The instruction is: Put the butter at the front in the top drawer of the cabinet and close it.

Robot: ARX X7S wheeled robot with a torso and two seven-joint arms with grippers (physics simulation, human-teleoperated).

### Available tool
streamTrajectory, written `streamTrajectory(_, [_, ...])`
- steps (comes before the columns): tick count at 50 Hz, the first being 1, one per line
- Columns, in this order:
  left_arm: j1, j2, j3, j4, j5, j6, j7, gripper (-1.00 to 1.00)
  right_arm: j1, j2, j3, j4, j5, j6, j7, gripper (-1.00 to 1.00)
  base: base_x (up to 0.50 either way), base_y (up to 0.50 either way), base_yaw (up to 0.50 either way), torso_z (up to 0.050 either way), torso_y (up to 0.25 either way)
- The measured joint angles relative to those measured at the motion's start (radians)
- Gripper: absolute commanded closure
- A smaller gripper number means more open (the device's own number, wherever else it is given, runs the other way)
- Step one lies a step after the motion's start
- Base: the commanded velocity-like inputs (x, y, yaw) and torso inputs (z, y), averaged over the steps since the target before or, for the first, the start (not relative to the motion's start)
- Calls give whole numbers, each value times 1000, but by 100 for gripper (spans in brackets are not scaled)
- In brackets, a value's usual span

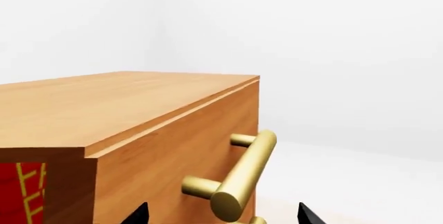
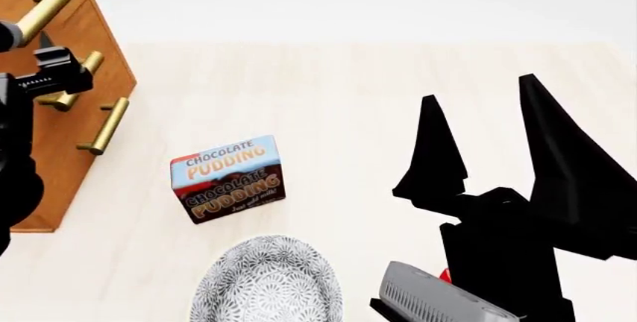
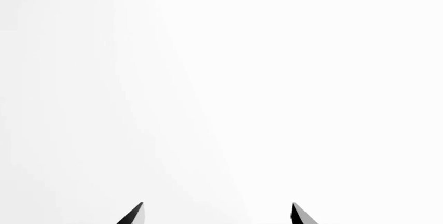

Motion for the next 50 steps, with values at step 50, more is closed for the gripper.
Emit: streamTrajectory(50, [108, -69, -78, 139, -124, 51, -183, -100, -28, -2, 16, -3, -25, -5, -12, -100, -3, 3, 8, 0, 1])
